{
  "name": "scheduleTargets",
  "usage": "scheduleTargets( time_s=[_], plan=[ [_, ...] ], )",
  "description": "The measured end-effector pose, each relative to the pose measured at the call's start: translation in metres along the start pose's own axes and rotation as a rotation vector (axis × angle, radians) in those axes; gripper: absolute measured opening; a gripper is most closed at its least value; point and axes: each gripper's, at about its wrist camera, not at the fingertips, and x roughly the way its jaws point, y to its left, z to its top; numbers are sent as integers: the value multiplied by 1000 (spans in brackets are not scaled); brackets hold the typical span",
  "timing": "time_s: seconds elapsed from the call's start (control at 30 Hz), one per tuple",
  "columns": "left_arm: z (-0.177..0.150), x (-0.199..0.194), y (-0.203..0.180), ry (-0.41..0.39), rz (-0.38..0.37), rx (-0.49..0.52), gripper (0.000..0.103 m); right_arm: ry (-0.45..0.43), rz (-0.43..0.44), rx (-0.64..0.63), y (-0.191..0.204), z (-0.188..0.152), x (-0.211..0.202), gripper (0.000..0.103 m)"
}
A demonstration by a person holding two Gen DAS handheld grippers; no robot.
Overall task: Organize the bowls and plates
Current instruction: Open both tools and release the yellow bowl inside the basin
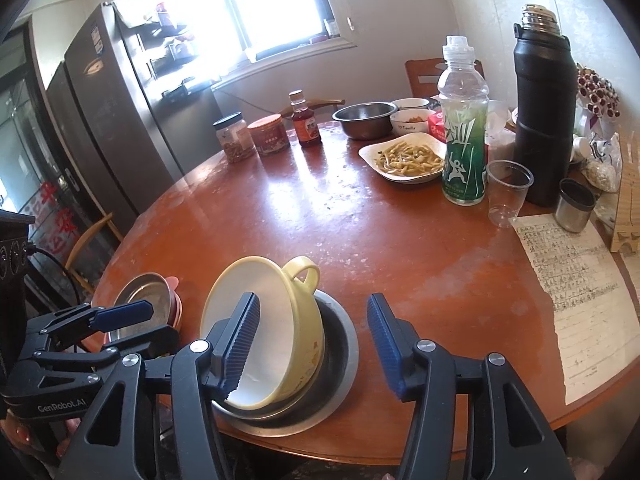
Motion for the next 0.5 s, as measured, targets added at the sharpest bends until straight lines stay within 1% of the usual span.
scheduleTargets(
  time_s=[0.4, 0.5],
  plan=[
    [-4, 0, 15, 10, 12, -40, 60, 2, -17, -7, -1, -3, -4, 64],
    [-6, 3, 16, 21, 10, -45, 60, 12, -22, -1, -2, -6, -1, 70]
  ],
)
